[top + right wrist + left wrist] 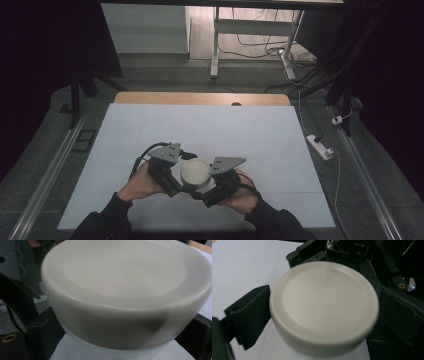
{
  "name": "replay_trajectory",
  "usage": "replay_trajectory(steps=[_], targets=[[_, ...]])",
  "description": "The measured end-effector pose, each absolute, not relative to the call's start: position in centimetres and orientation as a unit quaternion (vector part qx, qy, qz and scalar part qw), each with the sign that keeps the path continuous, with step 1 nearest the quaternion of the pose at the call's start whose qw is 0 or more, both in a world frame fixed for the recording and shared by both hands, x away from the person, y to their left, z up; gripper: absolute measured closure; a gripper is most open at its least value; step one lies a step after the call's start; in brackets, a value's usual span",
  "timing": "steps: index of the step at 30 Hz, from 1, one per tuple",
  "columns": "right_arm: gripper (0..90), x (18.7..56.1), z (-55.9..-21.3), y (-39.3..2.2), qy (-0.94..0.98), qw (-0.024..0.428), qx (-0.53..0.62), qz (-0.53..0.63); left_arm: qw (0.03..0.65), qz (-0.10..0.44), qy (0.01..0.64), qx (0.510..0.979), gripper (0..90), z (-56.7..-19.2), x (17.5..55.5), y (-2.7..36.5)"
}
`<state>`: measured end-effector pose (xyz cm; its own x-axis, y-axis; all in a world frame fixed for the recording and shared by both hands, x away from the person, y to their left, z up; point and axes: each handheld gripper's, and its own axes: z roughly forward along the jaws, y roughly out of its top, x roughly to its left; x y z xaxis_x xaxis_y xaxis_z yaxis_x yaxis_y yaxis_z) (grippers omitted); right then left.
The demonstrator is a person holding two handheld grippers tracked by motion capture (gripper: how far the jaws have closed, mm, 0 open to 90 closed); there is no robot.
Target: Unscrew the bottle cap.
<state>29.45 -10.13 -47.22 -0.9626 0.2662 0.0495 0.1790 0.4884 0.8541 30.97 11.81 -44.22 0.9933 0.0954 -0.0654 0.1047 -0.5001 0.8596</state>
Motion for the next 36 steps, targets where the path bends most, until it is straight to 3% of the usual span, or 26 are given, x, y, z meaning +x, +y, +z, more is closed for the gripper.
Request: replay_trajectory(steps=[9,27,33,36], targets=[[6.6,29.3,-47.1,-10.2,0.861,0.043,0.120,0.493,0.506,-0.013,0.055,0.861,7.6,-44.4,31.2,11.5],[6.6,30.0,-47.2,-10.5,0.853,0.113,0.194,0.470,0.464,0.082,0.223,0.854,7.8,-43.9,30.2,8.6],[6.6,30.2,-47.3,-10.6,0.853,0.109,0.194,0.473,0.466,0.078,0.210,0.856,6.2,-43.9,30.3,8.6],[6.5,30.0,-47.2,-10.6,0.854,0.104,0.188,0.474,0.480,0.071,0.191,0.853,0.0,-43.3,30.3,9.2]])
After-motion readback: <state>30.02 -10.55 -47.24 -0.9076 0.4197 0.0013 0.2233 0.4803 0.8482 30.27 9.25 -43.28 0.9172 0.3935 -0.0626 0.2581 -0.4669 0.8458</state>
